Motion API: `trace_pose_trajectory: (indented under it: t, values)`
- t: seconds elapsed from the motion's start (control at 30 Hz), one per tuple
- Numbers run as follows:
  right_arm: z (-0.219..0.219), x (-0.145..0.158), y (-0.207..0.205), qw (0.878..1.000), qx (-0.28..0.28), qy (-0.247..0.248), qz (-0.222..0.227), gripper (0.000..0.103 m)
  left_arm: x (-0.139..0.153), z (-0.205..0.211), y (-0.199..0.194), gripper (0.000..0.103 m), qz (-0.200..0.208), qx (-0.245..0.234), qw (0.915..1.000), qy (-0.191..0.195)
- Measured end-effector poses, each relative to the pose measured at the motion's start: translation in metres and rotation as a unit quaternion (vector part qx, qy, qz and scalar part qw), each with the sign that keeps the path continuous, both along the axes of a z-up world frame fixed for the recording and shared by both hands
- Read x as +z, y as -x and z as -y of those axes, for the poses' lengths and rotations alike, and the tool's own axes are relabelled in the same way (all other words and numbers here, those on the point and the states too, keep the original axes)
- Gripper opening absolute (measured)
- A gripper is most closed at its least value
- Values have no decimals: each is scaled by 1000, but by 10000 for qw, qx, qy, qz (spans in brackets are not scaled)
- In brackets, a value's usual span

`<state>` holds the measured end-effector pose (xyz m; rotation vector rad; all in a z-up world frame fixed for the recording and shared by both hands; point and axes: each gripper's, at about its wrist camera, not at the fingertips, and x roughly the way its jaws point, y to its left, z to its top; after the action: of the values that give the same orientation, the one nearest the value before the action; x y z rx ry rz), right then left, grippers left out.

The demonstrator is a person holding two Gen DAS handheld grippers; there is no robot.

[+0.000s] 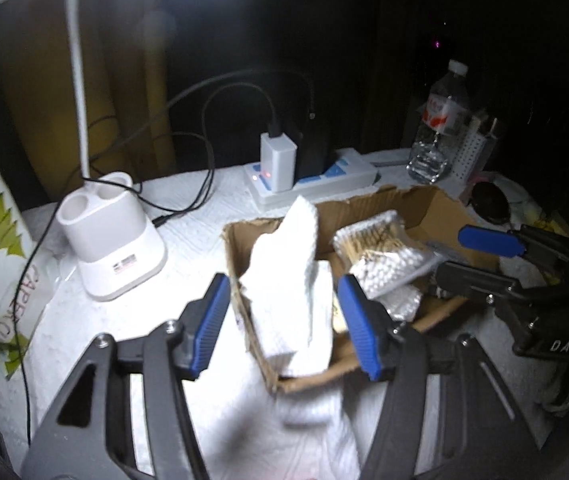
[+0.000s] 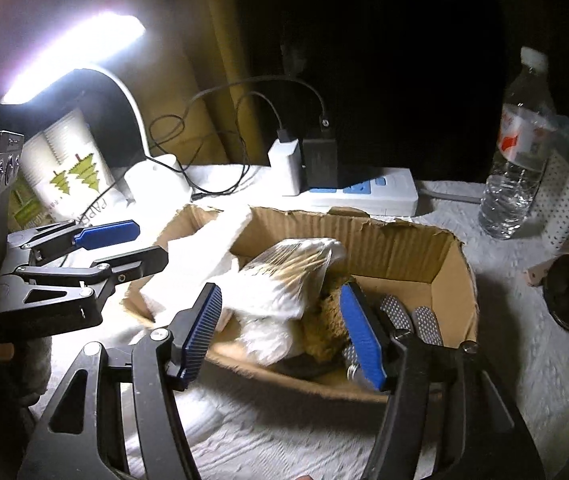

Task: Organize soft objects
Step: 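Move the left tool to the pink plush keychain while the right tool approaches the white paper towel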

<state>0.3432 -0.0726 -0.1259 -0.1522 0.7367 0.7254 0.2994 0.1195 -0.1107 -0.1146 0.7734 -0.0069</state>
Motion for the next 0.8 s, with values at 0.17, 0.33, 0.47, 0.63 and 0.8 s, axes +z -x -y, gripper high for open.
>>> trace_pose_trajectory:
  t: [0.17, 0.33, 0.47, 0.63, 0.8]
  values:
    - [4, 9, 27, 10000, 44, -42, 35, 65, 10, -1, 28, 59, 120, 18, 9999, 43]
    - [-1, 8, 53, 9999, 133, -9, -22, 65, 14, -6, 57, 59, 205, 64, 9997, 117]
    - [-6, -2, 71, 9996, 223, 40, -145, 65, 11, -13, 79, 59, 235, 127, 9995, 176]
    - [-20, -20, 96, 9986, 380, 137, -354, 65, 0, -23, 108, 59, 217, 218, 9992, 270]
    - [-37, -41, 113, 9963, 542, 227, -622, 65, -15, -35, 132, 60, 141, 345, 9984, 423]
